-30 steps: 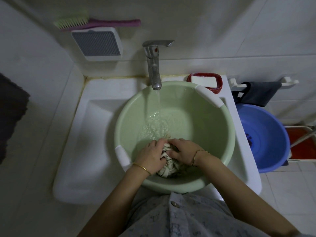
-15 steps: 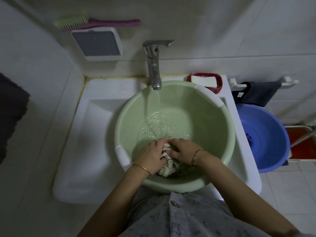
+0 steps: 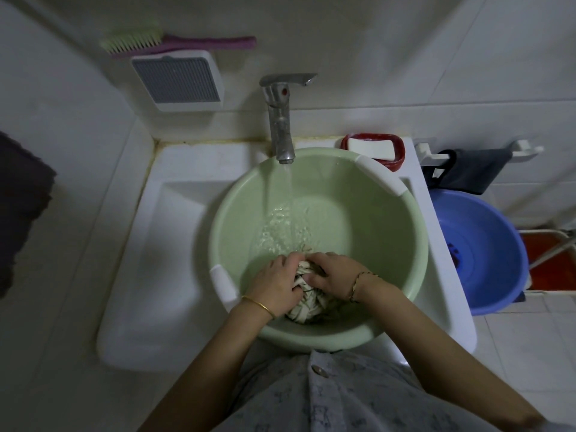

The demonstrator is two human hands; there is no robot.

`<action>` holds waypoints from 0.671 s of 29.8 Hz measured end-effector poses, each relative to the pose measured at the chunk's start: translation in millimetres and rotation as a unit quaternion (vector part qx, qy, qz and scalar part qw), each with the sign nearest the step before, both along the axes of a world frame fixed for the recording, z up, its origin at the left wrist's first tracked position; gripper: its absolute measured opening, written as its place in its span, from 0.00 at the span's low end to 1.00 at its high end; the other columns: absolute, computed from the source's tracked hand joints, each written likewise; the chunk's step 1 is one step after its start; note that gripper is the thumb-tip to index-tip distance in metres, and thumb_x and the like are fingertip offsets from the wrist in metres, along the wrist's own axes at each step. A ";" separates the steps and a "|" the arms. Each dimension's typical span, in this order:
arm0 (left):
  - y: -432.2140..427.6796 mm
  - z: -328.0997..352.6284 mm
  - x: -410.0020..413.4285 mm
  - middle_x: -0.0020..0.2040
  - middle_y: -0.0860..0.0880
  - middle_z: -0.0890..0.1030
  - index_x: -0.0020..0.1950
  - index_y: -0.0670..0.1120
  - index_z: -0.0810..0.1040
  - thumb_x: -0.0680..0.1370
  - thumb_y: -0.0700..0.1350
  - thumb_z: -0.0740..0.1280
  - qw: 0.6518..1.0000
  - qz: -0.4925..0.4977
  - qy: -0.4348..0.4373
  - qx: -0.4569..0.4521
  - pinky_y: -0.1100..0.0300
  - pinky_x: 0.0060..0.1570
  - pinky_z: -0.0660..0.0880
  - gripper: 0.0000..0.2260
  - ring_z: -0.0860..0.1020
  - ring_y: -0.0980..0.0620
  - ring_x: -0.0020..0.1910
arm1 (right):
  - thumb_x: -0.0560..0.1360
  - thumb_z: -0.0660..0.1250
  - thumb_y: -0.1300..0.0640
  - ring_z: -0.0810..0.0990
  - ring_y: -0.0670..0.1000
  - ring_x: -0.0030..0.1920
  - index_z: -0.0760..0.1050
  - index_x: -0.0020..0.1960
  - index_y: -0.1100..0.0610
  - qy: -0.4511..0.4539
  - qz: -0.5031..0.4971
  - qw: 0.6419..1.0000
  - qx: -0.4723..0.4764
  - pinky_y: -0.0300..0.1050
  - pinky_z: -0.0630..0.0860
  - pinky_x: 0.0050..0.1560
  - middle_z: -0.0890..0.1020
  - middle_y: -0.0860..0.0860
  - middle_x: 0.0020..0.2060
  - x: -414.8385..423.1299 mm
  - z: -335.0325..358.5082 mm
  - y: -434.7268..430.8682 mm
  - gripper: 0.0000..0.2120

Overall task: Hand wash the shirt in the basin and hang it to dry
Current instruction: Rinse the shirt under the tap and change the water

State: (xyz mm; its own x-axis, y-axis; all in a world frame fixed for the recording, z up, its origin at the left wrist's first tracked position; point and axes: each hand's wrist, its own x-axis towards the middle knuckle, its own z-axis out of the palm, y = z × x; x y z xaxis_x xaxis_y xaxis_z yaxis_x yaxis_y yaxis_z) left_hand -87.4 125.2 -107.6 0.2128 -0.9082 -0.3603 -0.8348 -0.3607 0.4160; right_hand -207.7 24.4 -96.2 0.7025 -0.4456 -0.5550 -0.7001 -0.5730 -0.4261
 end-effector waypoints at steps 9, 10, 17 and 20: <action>-0.2 2.1 -0.3 0.62 0.43 0.72 0.71 0.50 0.62 0.75 0.49 0.63 1.000 -0.007 -0.020 0.001 0.53 0.54 0.68 0.25 0.72 0.42 0.60 | 0.78 0.58 0.44 0.73 0.59 0.61 0.63 0.72 0.53 -0.001 -0.001 1.000 0.000 0.48 0.69 0.62 0.74 0.59 0.61 -0.2 -1.6 -0.3 0.25; -0.1 2.3 -0.4 0.62 0.43 0.72 0.71 0.50 0.62 0.75 0.49 0.63 1.000 -0.007 -0.024 0.000 0.53 0.54 0.68 0.25 0.72 0.42 0.60 | 0.78 0.58 0.44 0.73 0.59 0.61 0.63 0.72 0.53 -0.001 -0.001 1.000 -0.001 0.48 0.69 0.62 0.74 0.59 0.61 -0.4 -2.1 -0.2 0.25; 0.2 3.7 -1.0 0.62 0.43 0.72 0.71 0.51 0.62 0.75 0.49 0.63 1.000 -0.008 -0.028 -0.002 0.54 0.54 0.68 0.25 0.72 0.42 0.61 | 0.78 0.58 0.44 0.74 0.60 0.61 0.64 0.71 0.53 -0.003 0.000 1.000 -0.006 0.48 0.69 0.61 0.75 0.59 0.61 0.0 -2.7 -0.2 0.24; 0.2 4.6 -1.0 0.62 0.43 0.72 0.71 0.50 0.62 0.75 0.49 0.63 0.999 -0.008 -0.033 -0.002 0.53 0.54 0.68 0.25 0.72 0.42 0.60 | 0.78 0.59 0.44 0.74 0.60 0.61 0.64 0.71 0.53 -0.003 -0.002 1.000 -0.002 0.48 0.69 0.61 0.75 0.59 0.60 -0.3 -3.2 -0.1 0.25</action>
